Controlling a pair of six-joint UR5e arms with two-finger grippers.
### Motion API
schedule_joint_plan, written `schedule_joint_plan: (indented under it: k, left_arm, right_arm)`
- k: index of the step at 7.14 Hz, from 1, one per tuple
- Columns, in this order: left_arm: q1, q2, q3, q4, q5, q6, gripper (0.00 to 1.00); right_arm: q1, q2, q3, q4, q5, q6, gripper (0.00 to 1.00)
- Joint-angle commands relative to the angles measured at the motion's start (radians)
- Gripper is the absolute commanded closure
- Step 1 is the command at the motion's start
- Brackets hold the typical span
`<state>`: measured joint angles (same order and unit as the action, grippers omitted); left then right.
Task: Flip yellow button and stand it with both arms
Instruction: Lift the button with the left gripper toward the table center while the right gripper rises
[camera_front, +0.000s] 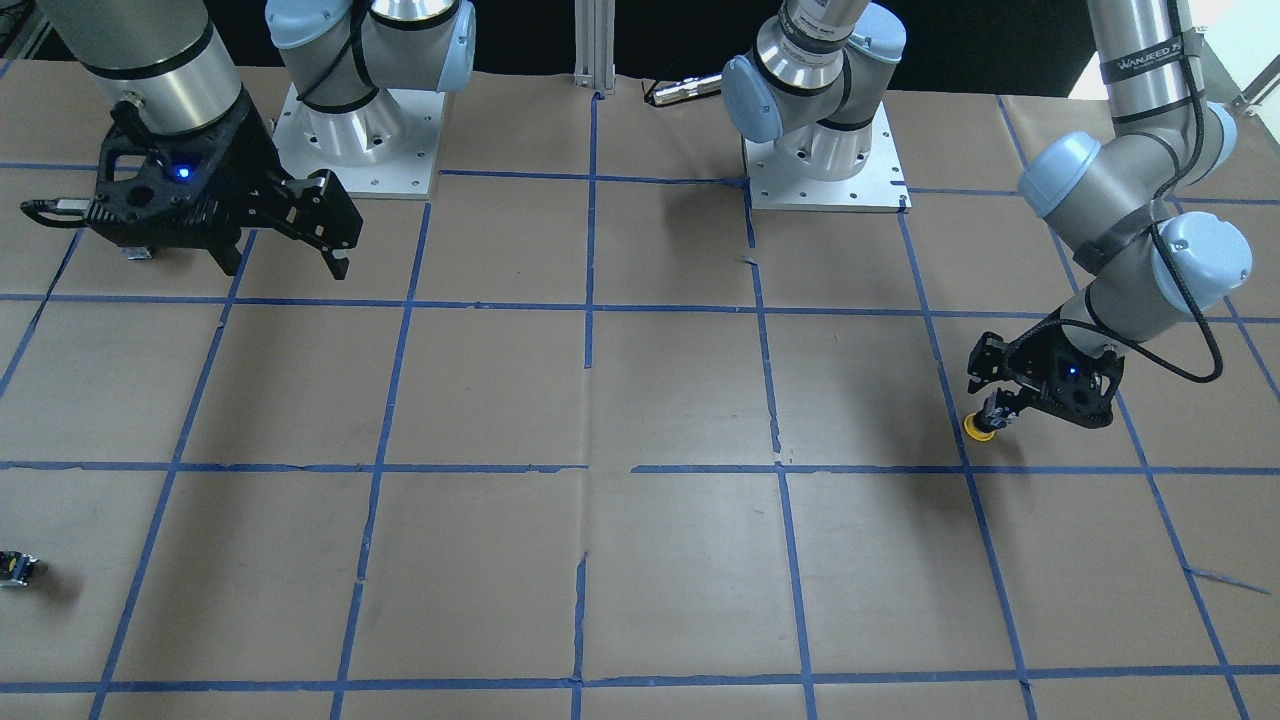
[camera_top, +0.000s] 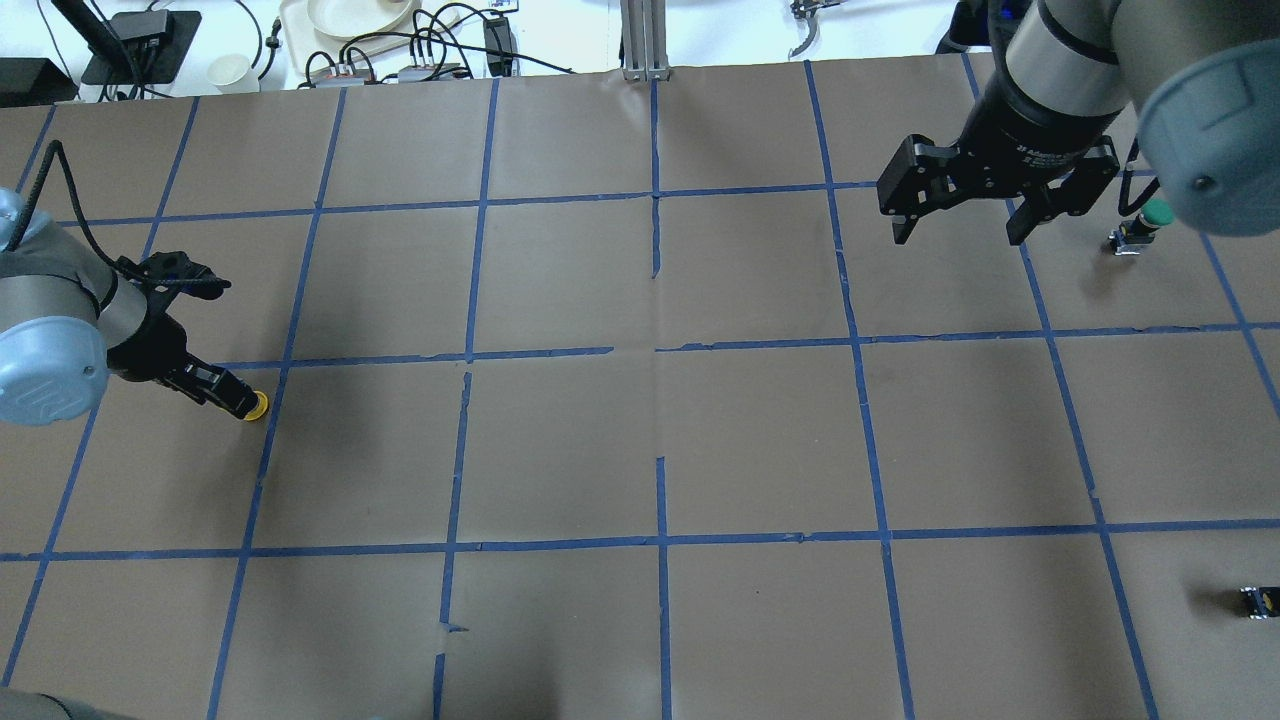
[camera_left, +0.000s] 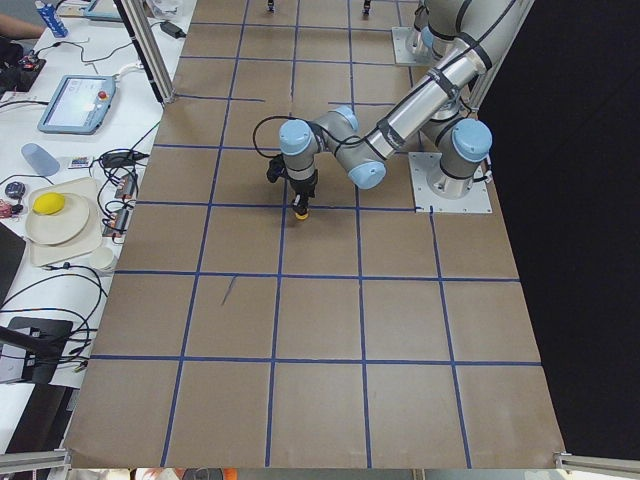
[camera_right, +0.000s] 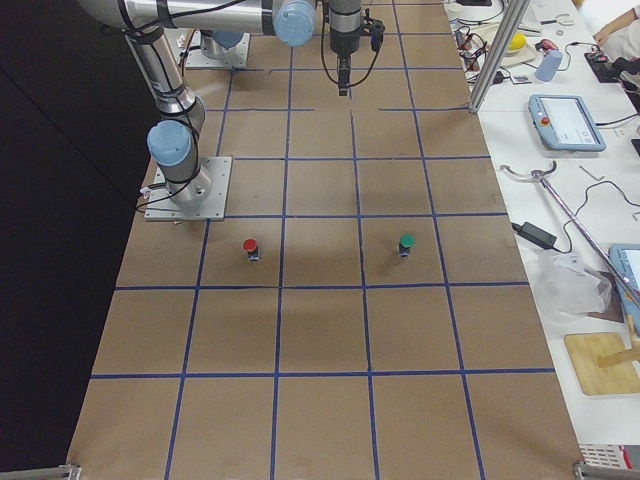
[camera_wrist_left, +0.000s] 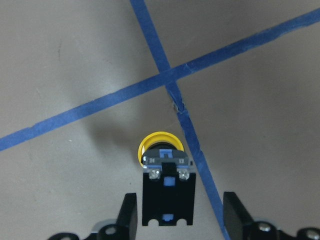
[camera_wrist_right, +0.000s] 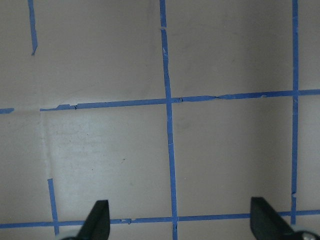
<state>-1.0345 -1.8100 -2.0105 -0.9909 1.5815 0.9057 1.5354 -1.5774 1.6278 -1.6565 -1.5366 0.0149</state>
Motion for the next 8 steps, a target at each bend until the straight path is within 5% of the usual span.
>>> schedule_joint_plan:
  k: [1,3,6,8]
  left_arm:
    - [0.001,-0.002,0.007,0.002,-0.009,-0.001,0.98]
    - [-0.019,0.021,0.041,-0.023,-0.069,-0.082,1.00]
    - [-0.165,0.086,0.278,-0.436,-0.134,-0.456,1.00]
    - [-0.232,0.070,0.321,-0.521,-0.339,-0.680,1.00]
  right_arm:
    - [0.005,0.068,-0.077,-0.005,0.009,0.004,0.00]
    - [0.000,0.092,-0.065,-0.055,0.009,0.000,0.00]
    - [-0.001,0.090,-0.065,-0.082,0.010,0.002,0.00]
    - [-0.014,0.091,-0.071,-0.086,0.127,0.002,0.00]
